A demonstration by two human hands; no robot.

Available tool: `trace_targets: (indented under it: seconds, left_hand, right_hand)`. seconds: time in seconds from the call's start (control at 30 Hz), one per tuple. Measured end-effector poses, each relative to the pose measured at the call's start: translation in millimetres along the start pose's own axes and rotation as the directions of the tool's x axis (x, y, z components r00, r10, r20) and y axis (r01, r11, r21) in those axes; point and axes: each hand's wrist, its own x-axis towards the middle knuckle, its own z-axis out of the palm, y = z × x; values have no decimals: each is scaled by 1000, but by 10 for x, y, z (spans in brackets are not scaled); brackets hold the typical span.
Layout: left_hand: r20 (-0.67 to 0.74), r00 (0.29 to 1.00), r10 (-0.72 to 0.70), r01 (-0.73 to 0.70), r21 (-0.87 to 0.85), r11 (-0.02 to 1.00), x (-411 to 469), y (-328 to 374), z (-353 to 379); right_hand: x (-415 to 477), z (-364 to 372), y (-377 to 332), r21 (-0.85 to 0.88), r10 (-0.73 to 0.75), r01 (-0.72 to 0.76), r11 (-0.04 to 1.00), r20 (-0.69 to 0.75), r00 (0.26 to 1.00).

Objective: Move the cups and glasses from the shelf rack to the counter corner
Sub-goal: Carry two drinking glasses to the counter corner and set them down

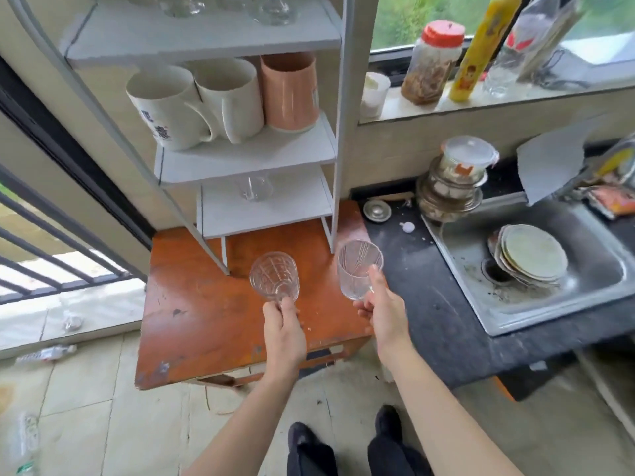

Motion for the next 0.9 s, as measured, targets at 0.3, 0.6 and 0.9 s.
trace_targets:
  seconds: [0.3,0.6,0.9]
  left_hand:
    - [411,892,188,-206,-2,979,-784,260,1086]
    - [698,670,253,-329,-26,944,-2379,427,2487]
    - [869,392,303,-464,-98,880,-4491,165,3866]
  right_hand:
    - [-298,-1566,161,184,56,28,982,-434,899]
    - [-1011,-3618,426,384,107,185,905,-625,773]
    - [-1937,-6003,1125,344,152,254,904,-813,562]
